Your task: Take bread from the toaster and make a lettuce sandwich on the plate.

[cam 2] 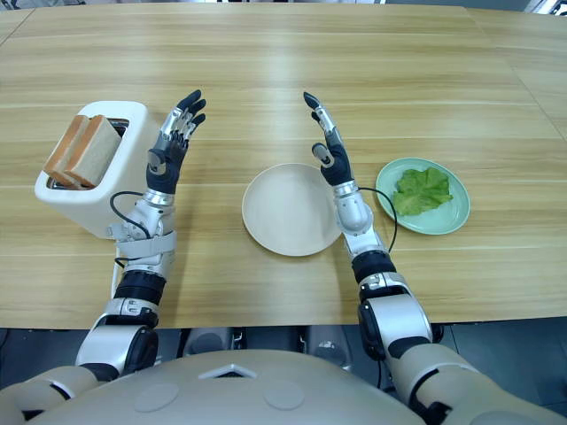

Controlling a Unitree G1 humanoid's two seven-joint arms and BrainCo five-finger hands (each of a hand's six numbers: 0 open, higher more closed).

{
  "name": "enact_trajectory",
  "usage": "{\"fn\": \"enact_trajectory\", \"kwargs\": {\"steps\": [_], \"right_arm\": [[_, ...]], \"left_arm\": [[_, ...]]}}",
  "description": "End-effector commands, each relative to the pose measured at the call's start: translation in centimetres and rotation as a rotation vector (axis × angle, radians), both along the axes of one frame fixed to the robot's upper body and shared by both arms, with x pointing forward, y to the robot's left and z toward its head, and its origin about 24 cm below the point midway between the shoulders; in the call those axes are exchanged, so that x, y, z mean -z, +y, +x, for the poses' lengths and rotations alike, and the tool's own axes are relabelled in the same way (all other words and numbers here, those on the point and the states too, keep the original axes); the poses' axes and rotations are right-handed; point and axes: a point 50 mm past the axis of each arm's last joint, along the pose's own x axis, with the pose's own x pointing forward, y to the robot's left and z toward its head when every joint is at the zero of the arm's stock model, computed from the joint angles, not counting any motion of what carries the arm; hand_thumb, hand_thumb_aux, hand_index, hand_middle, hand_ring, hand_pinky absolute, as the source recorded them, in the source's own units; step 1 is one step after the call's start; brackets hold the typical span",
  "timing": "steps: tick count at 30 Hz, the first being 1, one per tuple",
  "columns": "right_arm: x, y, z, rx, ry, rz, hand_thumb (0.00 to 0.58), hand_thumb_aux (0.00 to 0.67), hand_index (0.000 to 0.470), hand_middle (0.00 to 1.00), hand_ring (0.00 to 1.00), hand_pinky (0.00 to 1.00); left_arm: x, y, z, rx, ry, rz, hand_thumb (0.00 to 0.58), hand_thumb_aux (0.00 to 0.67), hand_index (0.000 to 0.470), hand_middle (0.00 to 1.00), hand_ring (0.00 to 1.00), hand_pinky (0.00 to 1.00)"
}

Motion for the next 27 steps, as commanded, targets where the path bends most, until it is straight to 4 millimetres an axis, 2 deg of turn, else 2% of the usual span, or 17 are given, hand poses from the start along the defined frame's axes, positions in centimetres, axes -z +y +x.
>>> {"fn": "enact_trajectory", "kwargs": {"steps": [1,5,9,12,16,22,24,27], "right_arm": [[0.1,-0.7,0.1,0.019,0.008,0.013,0.0,0.0,0.0,0.0,0.0,0.0],[0.2,-0.9,0.1,0.03,0.006,0.019,0.0,0.0,0.0,0.0,0.0,0.0],[0.2,-1.2,0.0,0.037,0.002,0.024,0.0,0.0,0.0,0.0,0.0,0.0],[-0.1,-1.9,-0.1,0.052,-0.015,0.031,0.0,0.0,0.0,0.0,0.0,0.0],[-0.4,-2.4,-0.2,0.065,-0.029,0.038,0.0,0.0,0.0,0.0,0.0,0.0],[-0.3,-2.9,-0.5,0.077,-0.04,0.022,0.0,0.0,0.0,0.0,0.0,0.0],[-0.7,-3.4,-0.7,0.084,-0.063,0.007,0.0,0.0,0.0,0.0,0.0,0.0],[-1.3,-4.4,-0.8,0.101,-0.082,-0.004,0.0,0.0,0.0,0.0,0.0,0.0]], "left_arm": [[0.4,-0.1,0.0,0.006,0.017,0.004,0.0,0.0,0.0,0.0,0.0,0.0],[-0.4,-0.7,0.8,0.023,0.018,0.003,0.0,0.0,0.0,0.0,0.0,0.0],[-2.0,-1.8,2.6,-0.007,0.083,-0.009,0.0,0.0,0.0,0.0,0.0,0.0],[-3.9,-3.7,3.9,0.042,0.159,-0.056,0.0,0.0,0.0,0.0,0.0,0.0],[-5.3,-6.2,4.6,0.131,0.271,-0.11,0.0,0.0,0.0,0.0,0.0,0.0],[-6.4,-7.3,4.1,0.114,0.203,-0.044,0.0,0.0,0.0,0.0,0.0,0.0],[-7.0,-6.7,2.9,0.143,0.098,-0.005,0.0,0.0,0.0,0.0,0.0,0.0],[-8.1,-4.8,0.1,0.251,-0.036,0.027,0.0,0.0,0.0,0.0,0.0,0.0]]}}
